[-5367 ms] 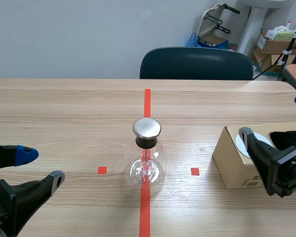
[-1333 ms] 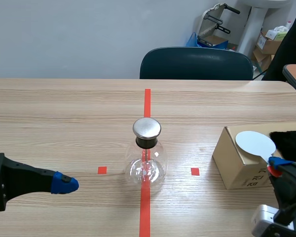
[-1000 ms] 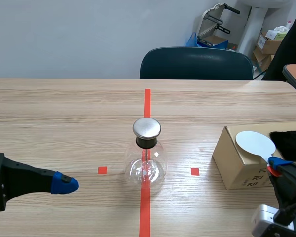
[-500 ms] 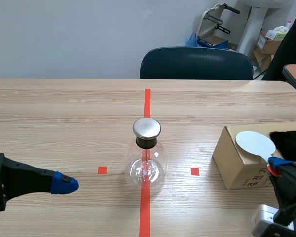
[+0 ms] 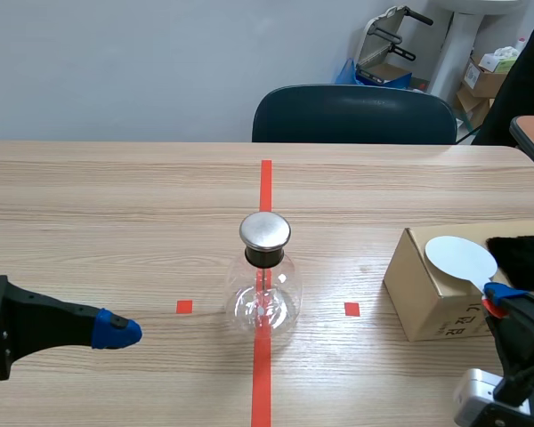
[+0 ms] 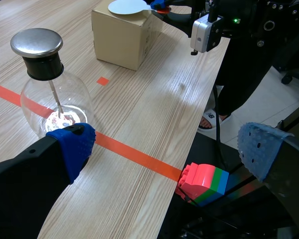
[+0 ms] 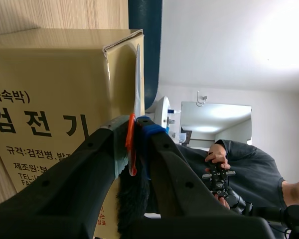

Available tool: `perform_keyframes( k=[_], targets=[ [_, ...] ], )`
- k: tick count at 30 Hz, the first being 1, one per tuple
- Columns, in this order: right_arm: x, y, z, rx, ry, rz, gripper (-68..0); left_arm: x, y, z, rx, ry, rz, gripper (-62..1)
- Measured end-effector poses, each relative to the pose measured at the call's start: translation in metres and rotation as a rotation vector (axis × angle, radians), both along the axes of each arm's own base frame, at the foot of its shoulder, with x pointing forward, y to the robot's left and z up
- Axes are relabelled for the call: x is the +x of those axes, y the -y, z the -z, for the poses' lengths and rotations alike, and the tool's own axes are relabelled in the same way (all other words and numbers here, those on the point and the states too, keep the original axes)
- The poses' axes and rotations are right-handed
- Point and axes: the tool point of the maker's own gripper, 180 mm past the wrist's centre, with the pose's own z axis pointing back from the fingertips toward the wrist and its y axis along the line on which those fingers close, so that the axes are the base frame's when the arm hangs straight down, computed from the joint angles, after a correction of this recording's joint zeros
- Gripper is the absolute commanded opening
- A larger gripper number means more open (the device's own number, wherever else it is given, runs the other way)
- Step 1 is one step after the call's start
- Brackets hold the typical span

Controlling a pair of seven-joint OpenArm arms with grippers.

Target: Do the electroscope experiment

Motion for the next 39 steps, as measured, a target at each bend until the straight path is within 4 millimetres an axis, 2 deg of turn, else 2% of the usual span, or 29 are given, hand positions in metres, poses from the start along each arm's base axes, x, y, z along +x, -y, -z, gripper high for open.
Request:
perform_keyframes(
  k=[39],
  targets=[
    [0.0, 0.0, 0.0, 0.0, 0.0, 0.0, -66.2, 0.0021, -0.0011, 0.0007, 0.007, 0.007, -0.011, 0.4]
  ],
)
